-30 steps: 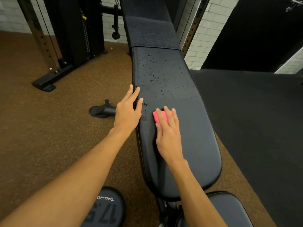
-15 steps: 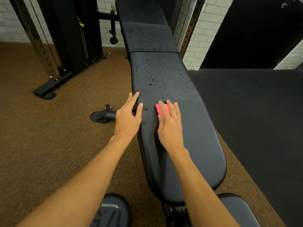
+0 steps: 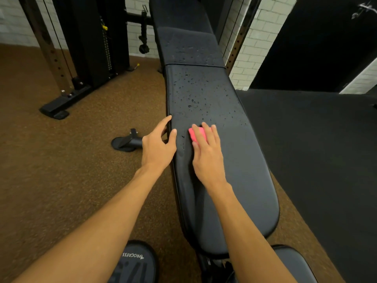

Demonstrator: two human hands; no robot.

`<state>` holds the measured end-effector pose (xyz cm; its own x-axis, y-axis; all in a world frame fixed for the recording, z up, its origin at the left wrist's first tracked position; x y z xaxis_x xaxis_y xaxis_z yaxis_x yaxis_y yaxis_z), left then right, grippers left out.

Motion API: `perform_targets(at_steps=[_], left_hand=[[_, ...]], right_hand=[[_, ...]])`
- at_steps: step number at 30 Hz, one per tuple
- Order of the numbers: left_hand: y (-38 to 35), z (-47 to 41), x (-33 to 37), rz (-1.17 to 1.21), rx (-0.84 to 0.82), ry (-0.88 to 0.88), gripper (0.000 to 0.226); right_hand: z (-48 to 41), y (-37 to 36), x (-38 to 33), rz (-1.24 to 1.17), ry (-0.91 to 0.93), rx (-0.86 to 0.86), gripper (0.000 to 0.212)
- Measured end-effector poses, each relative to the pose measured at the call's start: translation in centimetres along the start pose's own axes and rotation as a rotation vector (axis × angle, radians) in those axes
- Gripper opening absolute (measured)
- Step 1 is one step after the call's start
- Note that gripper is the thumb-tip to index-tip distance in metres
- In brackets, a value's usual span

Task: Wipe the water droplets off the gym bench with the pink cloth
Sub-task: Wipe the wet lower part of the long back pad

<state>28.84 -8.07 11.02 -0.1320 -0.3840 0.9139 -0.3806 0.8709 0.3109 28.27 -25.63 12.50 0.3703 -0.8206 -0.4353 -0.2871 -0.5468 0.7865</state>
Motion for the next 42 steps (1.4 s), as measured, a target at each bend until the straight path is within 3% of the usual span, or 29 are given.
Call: perform_targets(at_steps=[5, 11, 13, 18, 20, 25, 32, 38, 42], left_hand=[[0.0, -0.2, -0.3, 0.045, -0.025, 0.028, 0.046], [0.2, -0.2, -0.2, 0.068, -0.053, 0.035, 0.047], [0.2, -0.3, -0.3, 0.063, -0.052, 0.038, 0.047], [0.4, -0.2, -0.4, 0.059, -0.072, 0.065, 0.047], [0.3, -0.2, -0.4, 0.075, -0.084, 0.072, 0.047], [0.3, -0.4, -1.0, 0.088, -0.110, 0.077, 0.048], [0.5, -0.4, -0.9, 0.096, -0.125, 0.057, 0.049], [0.4, -0.3, -0.9, 0.118, -0.125, 0.061, 0.048], [0.7, -0.5, -0.8, 0.130, -0.134, 0.084, 0.049]], right_hand=[[3.9, 0.3, -1.0, 0.045, 0.268, -0.128, 0.049], [0.5, 0.6, 1.0, -0.007, -0.039, 0.008, 0.048], [-0.1, -0.3, -0.4, -0.015, -0.014, 0.004, 0.048], [3.3, -0.5, -1.7, 0.012, 0.269, -0.165, 0.050], [3.5, 0.6, -0.1, 0.023, 0.248, -0.156, 0.050], [-0.2, 0.7, 0.9, 0.006, -0.002, -0.051, 0.052], [4.3, -1.1, -3.2, 0.025, 0.207, -0.129, 0.054], [9.8, -0.5, -3.7, 0.036, 0.209, -0.179, 0.049], [7.9, -1.3, -3.6, 0.069, 0.222, -0.128, 0.049]])
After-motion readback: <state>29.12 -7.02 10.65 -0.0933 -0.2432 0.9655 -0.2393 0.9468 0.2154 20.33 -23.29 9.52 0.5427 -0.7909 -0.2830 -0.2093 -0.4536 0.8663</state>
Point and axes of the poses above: each hand's wrist, its own z-axis away from the middle knuckle, its own y-axis out of the back of the hand, x = y × z, the point moved 9 cm from there along -z, towards the middle knuckle
